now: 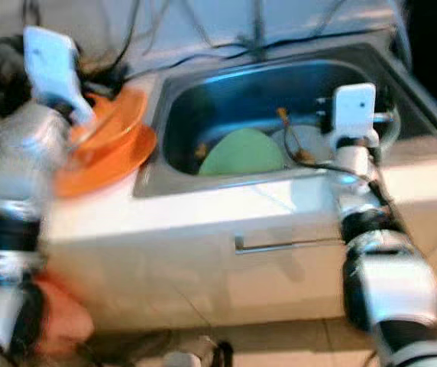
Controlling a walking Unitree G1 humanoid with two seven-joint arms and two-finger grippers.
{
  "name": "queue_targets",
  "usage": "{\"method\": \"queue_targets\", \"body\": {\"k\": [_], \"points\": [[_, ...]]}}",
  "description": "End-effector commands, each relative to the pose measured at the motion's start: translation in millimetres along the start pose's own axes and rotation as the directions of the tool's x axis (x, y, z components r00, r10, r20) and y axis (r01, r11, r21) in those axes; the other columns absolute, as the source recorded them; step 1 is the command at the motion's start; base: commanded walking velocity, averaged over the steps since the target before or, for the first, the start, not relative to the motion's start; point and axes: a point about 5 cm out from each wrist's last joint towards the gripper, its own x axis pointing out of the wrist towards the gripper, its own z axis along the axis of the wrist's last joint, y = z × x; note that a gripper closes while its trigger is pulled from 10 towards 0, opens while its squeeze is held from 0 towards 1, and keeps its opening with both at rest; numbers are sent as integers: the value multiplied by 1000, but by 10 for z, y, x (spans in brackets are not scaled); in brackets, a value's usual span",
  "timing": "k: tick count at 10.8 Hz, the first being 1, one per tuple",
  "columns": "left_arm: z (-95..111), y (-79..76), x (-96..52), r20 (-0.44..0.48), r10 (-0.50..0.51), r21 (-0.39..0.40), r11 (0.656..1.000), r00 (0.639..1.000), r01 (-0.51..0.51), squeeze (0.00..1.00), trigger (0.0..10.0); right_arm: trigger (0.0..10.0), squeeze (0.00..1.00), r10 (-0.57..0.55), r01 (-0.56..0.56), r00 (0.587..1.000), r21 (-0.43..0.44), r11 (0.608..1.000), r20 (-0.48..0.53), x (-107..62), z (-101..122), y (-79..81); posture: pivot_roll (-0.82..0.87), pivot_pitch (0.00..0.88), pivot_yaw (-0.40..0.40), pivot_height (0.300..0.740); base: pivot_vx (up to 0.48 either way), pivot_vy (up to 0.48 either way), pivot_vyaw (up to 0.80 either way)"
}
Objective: Kitchen organization
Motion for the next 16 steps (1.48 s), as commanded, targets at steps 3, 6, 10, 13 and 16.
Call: {"method": "queue_targets", "body": {"k": [3, 6, 10, 13, 16], "points": [[-662, -63, -437, -124, 151, -160, 972, 981, -170, 0, 10000, 10000, 0, 288, -292, 956, -68, 954, -55, -603, -437, 347, 208, 59, 104, 740, 0, 0, 0], [-600, -228, -445, -48, 154, -199, 967, 987, -160, 0, 10000, 10000, 0, 302, -303, 953, -47, 952, -27, -515, -352, 166, 215, 53, 17, 740, 0, 0, 0], [-509, -336, -473, 9, 180, -137, 975, 984, -178, 0, 10000, 10000, 0, 289, -289, 957, -19, 957, -18, -519, -296, 82, 213, 28, 31, 740, 0, 0, 0], [-490, -440, -441, -7, 124, -135, 983, 992, -123, 0, 10000, 10000, 0, 204, -204, 979, -3, 979, -3, -561, -223, -154, 143, 36, 96, 740, 0, 0, 0], [-266, -451, -342, 98, 69, -47, 997, 993, -65, 0, 10000, 10000, 0, 131, -131, 991, -3, 991, -3, -722, -54, -327, 44, 106, 117, 740, 0, 0, 0]]}}
